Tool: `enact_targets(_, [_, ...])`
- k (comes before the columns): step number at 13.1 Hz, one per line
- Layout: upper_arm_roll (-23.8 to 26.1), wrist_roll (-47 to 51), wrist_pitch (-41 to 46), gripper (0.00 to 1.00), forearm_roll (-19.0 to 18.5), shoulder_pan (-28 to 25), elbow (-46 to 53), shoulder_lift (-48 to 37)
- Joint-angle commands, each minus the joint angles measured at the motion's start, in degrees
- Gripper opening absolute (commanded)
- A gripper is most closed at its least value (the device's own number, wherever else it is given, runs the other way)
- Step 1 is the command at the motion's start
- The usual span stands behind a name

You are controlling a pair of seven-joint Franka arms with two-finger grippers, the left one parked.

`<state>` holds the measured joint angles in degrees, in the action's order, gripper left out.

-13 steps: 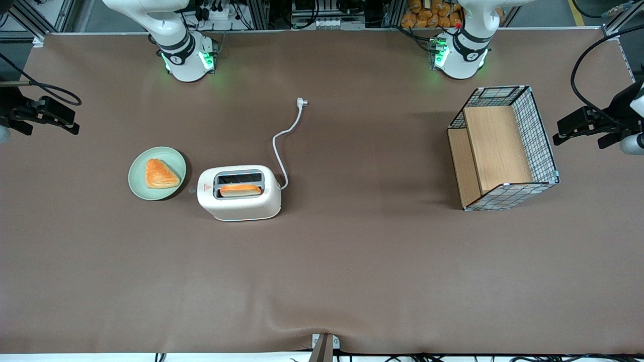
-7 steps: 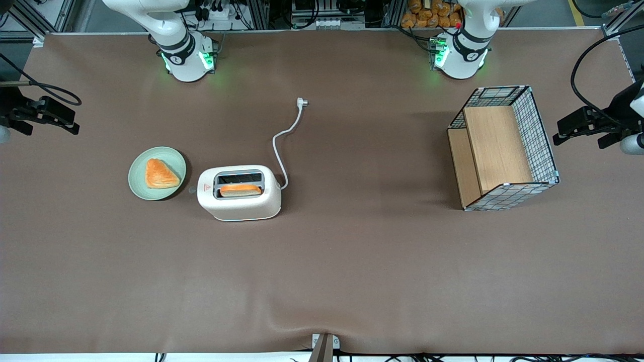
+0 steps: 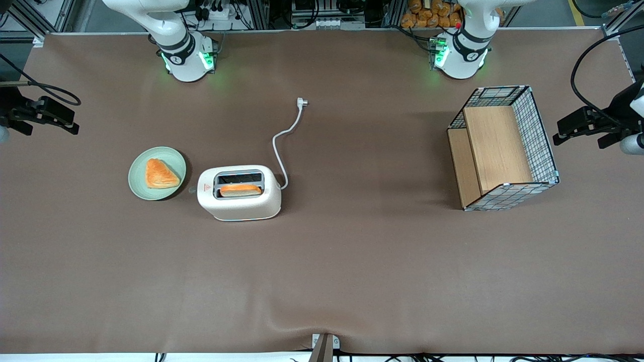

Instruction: Press toaster button with right arm

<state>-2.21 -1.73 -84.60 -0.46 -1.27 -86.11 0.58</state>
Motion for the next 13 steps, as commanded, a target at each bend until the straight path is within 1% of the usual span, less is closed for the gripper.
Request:
enact_targets(1, [0.2, -0.9, 0.4, 1.00, 1.0, 0.7, 0.7, 0.3])
enact_targets(13, [0.2, -2.7, 0.5, 1.00, 0.7, 0.6, 0.3, 0.6])
